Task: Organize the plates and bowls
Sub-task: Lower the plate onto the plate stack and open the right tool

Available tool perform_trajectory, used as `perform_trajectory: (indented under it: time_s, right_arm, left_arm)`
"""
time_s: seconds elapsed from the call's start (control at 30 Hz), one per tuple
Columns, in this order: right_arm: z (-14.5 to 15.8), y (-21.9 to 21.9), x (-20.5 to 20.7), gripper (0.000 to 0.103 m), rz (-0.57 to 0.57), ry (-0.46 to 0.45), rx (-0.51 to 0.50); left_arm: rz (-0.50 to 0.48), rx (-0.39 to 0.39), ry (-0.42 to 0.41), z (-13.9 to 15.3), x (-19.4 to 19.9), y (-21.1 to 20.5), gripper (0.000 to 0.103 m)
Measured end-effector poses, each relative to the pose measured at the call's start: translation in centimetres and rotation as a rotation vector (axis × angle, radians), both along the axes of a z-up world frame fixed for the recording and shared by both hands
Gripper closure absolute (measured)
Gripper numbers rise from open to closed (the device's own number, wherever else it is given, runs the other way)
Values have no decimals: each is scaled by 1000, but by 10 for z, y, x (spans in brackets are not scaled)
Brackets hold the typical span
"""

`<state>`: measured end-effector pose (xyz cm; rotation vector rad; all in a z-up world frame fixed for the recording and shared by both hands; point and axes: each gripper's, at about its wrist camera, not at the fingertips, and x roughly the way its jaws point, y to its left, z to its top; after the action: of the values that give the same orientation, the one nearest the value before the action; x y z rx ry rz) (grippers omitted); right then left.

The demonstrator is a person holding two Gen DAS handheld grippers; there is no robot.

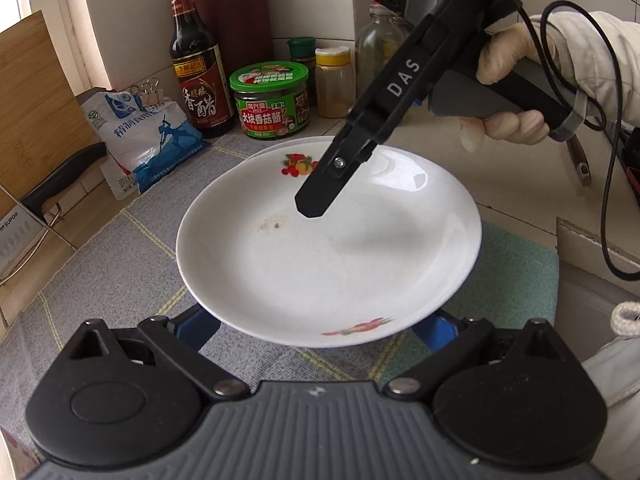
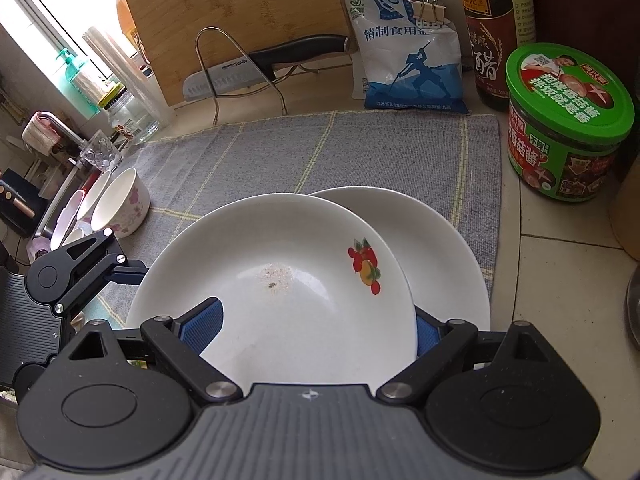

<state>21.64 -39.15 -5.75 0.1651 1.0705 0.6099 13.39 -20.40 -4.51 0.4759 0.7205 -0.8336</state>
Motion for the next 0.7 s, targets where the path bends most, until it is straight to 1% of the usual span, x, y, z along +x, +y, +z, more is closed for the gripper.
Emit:
perform_trajectory:
  time_s: [0.23, 0.37, 0.47, 0.6, 0.7]
  right_arm:
    - [0, -6, -4, 6, -16, 3, 4]
    - [1, -8, -7, 6, -28, 0, -3]
    - [2, -13, -11, 6, -52, 0, -14]
    - [3, -21, -17, 6, -83, 1, -19]
    - [5, -25, -22, 3, -107, -4, -9]
  left_arm:
    - [-21, 13, -10, -3, 5, -2, 3]
    - [-16, 5, -5, -4, 9, -2, 3]
    - [-11, 4, -5, -6, 14, -3, 4]
    - [-32, 6, -21, -8, 14, -5, 4]
    - [-38, 1, -18, -9, 15, -6, 4]
